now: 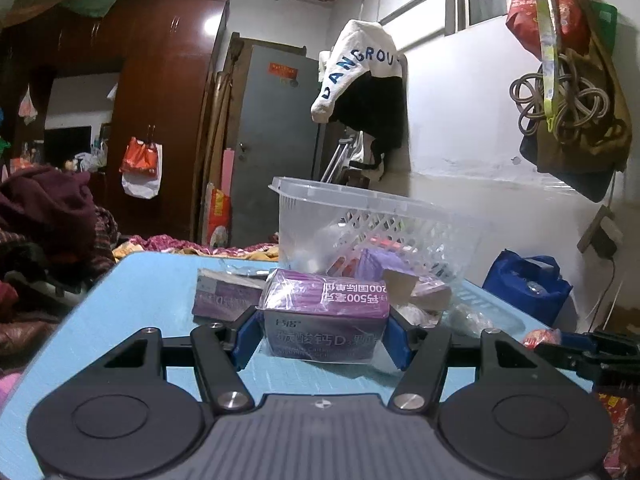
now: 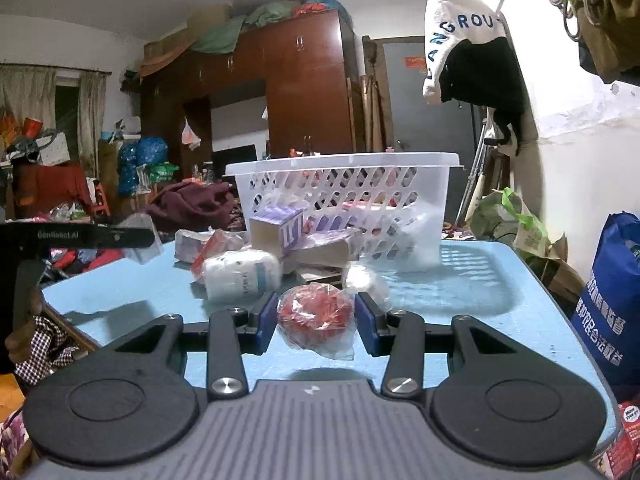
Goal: Organize objects
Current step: 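Grasp purple box with left gripper while right gripper grasps bagged red ball, then carry both held items over the white basket and release them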
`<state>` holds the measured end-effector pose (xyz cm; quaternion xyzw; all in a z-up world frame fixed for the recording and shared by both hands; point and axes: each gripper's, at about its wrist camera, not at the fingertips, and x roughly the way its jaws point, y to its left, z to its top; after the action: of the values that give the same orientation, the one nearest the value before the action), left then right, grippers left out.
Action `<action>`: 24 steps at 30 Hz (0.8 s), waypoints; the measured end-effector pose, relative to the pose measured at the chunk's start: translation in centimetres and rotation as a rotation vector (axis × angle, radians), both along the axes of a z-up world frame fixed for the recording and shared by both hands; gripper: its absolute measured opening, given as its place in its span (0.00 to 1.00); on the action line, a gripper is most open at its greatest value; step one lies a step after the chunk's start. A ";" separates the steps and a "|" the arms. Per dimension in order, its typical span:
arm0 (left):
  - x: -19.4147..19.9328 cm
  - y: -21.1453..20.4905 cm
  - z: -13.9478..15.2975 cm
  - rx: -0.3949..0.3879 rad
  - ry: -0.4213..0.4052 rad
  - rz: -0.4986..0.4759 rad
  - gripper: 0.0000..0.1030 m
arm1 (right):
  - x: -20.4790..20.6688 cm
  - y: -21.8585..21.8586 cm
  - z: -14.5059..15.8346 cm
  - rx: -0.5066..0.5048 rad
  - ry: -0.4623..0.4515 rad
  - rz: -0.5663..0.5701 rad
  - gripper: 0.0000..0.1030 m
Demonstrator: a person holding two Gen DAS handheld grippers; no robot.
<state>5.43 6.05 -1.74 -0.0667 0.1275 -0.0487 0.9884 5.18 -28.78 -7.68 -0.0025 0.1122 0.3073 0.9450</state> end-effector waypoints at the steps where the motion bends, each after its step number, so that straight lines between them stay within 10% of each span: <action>1: -0.1 0.0 -0.2 -0.004 0.002 -0.003 0.64 | 0.0 -0.1 0.0 0.007 0.001 0.002 0.45; 10: -0.4 -0.6 0.0 -0.031 -0.044 -0.063 0.64 | 0.5 -1.1 1.9 0.055 -0.012 0.023 0.45; 18: 5.8 0.7 8.1 -0.179 -0.078 -0.126 0.64 | 7.4 1.7 12.3 0.074 -0.047 0.077 0.45; 24: 16.6 -0.8 11.9 -0.174 0.142 -0.132 0.64 | 18.7 7.4 15.4 -0.091 0.125 -0.044 0.45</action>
<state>22.03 5.26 10.15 -0.1468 0.1966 -0.1195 0.9620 23.93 -21.41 7.76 -0.0238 0.1848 0.2806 0.9415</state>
